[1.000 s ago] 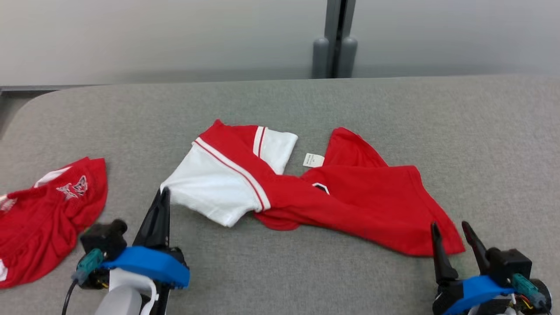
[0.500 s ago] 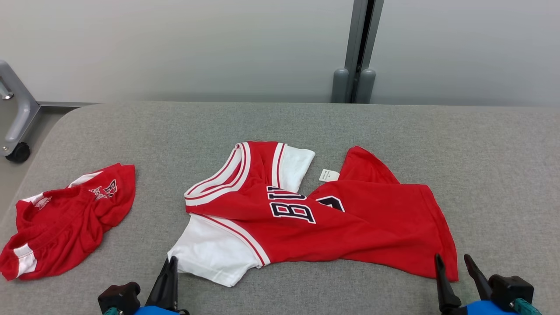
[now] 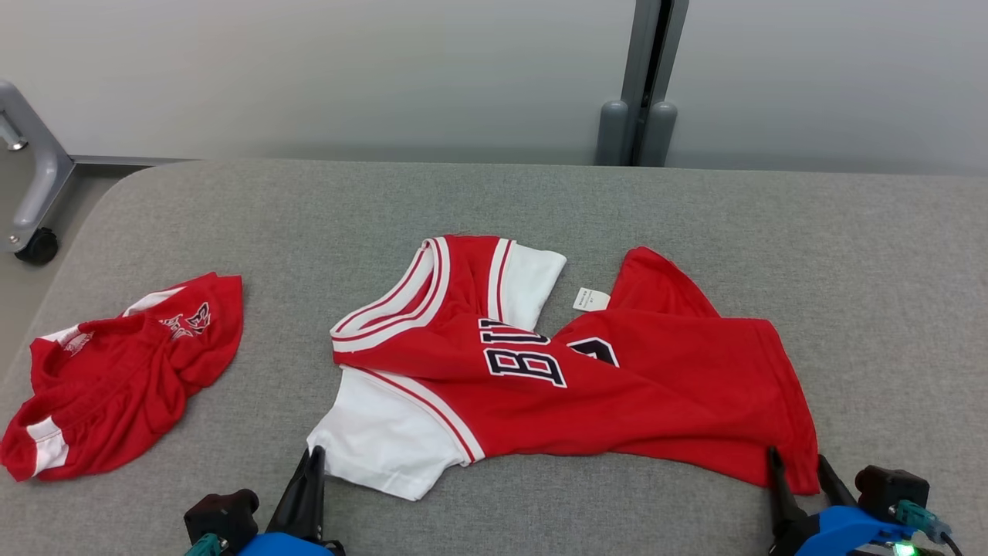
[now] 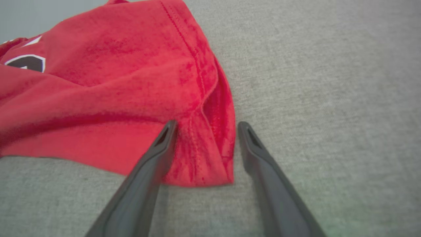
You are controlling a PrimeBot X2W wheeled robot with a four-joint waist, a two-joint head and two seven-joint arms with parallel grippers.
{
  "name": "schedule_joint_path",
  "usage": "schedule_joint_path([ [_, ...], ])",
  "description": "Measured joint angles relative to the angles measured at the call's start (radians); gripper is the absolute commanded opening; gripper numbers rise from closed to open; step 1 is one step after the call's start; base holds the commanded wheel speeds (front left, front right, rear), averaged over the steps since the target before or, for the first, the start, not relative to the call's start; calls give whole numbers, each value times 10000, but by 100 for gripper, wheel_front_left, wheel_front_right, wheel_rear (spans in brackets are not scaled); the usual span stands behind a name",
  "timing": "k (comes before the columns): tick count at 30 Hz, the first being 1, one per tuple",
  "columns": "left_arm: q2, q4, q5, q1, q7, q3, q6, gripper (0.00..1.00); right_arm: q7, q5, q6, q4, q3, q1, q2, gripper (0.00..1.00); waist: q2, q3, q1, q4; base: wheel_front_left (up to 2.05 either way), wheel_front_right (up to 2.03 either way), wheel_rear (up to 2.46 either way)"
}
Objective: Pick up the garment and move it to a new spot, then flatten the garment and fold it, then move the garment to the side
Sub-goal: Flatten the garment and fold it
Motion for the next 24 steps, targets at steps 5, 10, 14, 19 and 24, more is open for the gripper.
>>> schedule_joint_path([
  [5, 23, -77, -58, -46, 0, -13, 0, 0, -19, 123, -15, 255, 257, -183, -104, 0, 0, 15, 0, 87, 0, 0, 0],
  [10, 27, -660, -67, -93, 2, 73, 0, 0, 107, 395, -13, -761, 468, 132, -2, 0, 0, -126, 2, 36, 0, 0, 0],
  [14, 73, -1638, 8, -320, 2, 148, 0, 0, 105, 972, -4, -2138, 662, 234, 31, 0, 0, -344, 1, -34, 0, 0, 0],
  [19, 460, -3348, 127, -1122, 2, 307, 0, 0, 109, 1352, -2, -4002, 911, -137, 35, 0, 0, -583, 1, -147, 0, 0, 0],
  [24, 1513, -4734, 299, -2597, 2, 176, 0, 0, 107, 1429, -2, -5730, 1168, -1276, 35, 0, 0, -712, 1, -275, 0, 0, 0],
])
